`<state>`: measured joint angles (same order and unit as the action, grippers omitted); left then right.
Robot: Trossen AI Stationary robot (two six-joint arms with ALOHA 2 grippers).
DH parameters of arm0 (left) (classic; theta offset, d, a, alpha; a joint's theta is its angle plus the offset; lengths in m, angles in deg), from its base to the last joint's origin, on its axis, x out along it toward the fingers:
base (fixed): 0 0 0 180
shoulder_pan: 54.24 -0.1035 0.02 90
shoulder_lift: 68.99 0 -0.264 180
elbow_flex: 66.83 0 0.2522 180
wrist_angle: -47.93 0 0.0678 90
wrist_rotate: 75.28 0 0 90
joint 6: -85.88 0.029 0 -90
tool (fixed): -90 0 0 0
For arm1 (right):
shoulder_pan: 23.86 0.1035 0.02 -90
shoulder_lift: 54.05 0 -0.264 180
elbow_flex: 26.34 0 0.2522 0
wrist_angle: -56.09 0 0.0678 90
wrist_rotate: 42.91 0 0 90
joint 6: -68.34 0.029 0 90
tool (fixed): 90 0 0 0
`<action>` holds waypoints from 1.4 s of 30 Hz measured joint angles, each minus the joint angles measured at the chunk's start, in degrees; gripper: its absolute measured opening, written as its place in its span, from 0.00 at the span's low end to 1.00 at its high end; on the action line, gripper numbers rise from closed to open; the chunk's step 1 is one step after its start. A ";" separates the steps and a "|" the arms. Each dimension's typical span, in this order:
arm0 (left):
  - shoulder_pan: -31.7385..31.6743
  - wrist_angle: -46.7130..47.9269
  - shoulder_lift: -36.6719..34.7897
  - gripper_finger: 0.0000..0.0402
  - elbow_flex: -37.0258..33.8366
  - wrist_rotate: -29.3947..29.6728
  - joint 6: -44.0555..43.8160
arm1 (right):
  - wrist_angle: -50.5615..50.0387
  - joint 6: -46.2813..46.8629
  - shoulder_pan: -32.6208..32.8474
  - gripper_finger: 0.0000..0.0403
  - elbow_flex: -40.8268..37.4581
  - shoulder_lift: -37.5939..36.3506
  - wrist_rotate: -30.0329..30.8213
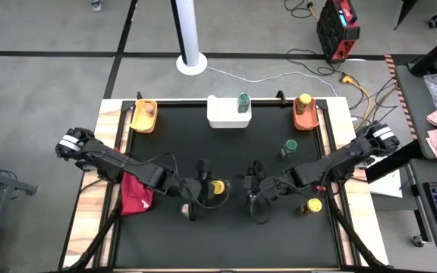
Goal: Sort spices by type
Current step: Put the left dark brown spice bottle into the orange bin
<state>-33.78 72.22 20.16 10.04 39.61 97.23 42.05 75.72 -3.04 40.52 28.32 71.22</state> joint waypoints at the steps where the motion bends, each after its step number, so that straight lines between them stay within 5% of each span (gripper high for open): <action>1: -0.07 -0.66 0.00 0.51 0.00 -0.37 0.34 | 0.84 -0.01 -0.36 0.70 0.00 0.27 0.03; 17: -0.84 -3.57 0.09 0.51 3.32 -0.03 1.51 | 11.09 -4.46 -2.80 0.75 0.00 4.84 -3.10; 25: -0.87 -4.79 0.13 0.52 3.61 0.20 0.15 | 11.44 -5.20 -2.97 0.48 0.02 4.84 -0.34; 32: -0.76 -4.48 -0.33 0.95 3.61 0.15 1.99 | 7.91 -7.16 -2.98 0.48 0.02 3.80 -0.09; 37: -0.80 0.45 -2.40 0.86 3.37 2.63 0.14 | 3.63 -3.51 -2.64 0.48 -2.32 0.71 -0.07; 42: -0.80 -3.14 -4.83 0.76 -1.77 2.97 -1.35 | 16.62 -3.97 -0.29 0.48 -10.81 -2.89 2.68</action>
<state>-34.58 69.08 15.33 8.27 42.58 95.88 58.66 71.75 -3.33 29.72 25.43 73.89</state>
